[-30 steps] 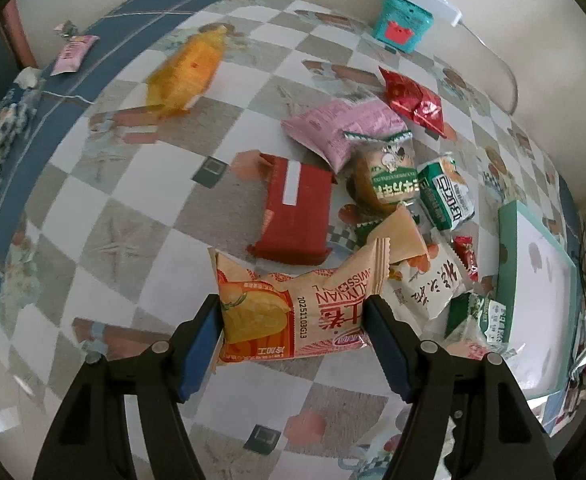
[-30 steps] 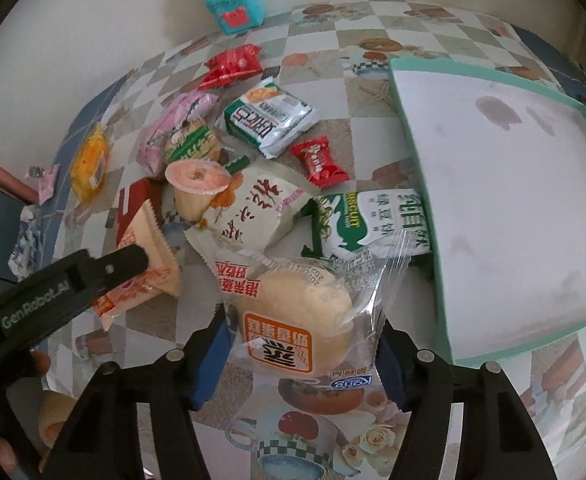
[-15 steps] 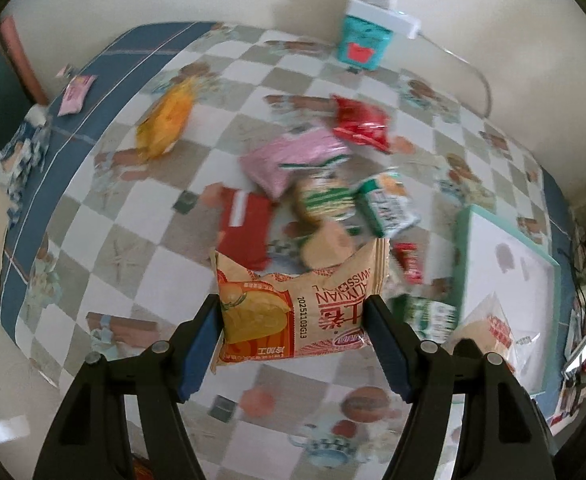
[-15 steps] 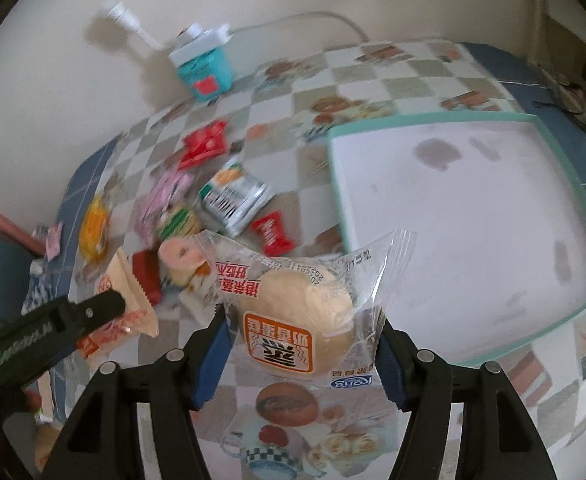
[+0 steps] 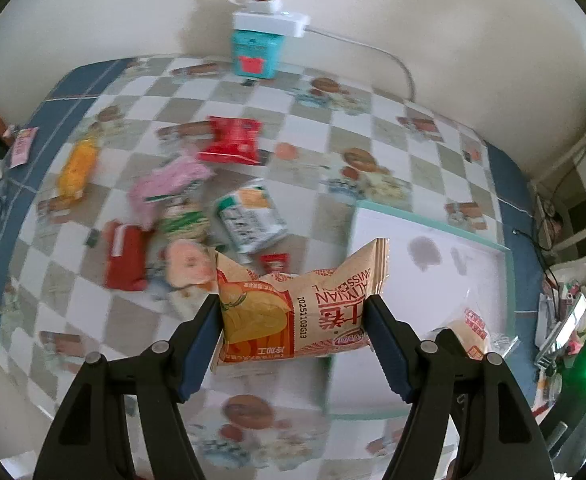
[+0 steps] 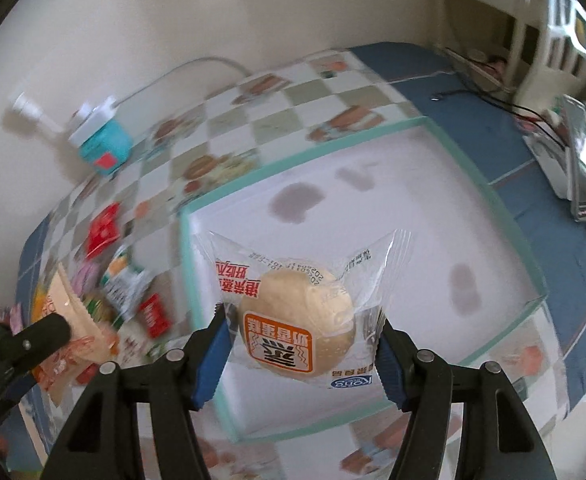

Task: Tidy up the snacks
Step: 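Carry both snacks over the white tray and open both tools to drop them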

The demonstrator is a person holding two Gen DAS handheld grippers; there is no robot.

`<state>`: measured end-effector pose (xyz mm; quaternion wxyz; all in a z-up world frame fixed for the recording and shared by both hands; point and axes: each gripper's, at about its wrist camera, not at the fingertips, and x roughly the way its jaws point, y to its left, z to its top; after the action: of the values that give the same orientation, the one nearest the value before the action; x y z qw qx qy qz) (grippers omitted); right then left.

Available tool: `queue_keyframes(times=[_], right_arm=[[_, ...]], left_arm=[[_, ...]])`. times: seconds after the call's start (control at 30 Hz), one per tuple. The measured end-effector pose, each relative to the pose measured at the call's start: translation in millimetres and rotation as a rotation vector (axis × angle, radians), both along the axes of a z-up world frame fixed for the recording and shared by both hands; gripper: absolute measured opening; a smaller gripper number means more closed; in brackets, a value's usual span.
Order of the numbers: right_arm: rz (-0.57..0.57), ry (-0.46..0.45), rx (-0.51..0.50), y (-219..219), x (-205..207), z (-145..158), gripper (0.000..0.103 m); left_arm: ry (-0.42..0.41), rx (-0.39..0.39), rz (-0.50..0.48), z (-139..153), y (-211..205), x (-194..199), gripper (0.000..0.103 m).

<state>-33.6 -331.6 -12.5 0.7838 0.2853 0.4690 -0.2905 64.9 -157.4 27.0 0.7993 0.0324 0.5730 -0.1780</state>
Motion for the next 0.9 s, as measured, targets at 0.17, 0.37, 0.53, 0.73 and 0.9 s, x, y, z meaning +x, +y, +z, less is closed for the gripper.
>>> queue_keyframes(times=[0.17,0.37,0.53,0.73,0.9], right_arm=[[-0.081,0.003,0.039,-36.7,-9.4,-9.2,0.068],[-0.149,0.009,0.06,-72.7,-9.8,-20.6,0.069],[-0.194,0.02,0.067,-96.6,-8.7,-29.9,0.069],[-0.196,0.017,0.05,-112.4,-0.1,-35.1,0.069],[-0.194,0.027,0.03,-116.9,5.1,-37.4,0.069]], left_arm=[[0.009,0.011,-0.044,-15.4,-41.0,-2.3,0.073],[0.022,0.025,-0.094,-39.8,-81.6,0.6,0.073],[0.021,0.022,-0.129,-56.6,-110.8,7.4,0.073],[0.012,0.017,-0.155,-68.0,-130.7,12.6,0.073],[-0.025,0.025,-0.16,-72.3,-136.8,17.4,0.074]])
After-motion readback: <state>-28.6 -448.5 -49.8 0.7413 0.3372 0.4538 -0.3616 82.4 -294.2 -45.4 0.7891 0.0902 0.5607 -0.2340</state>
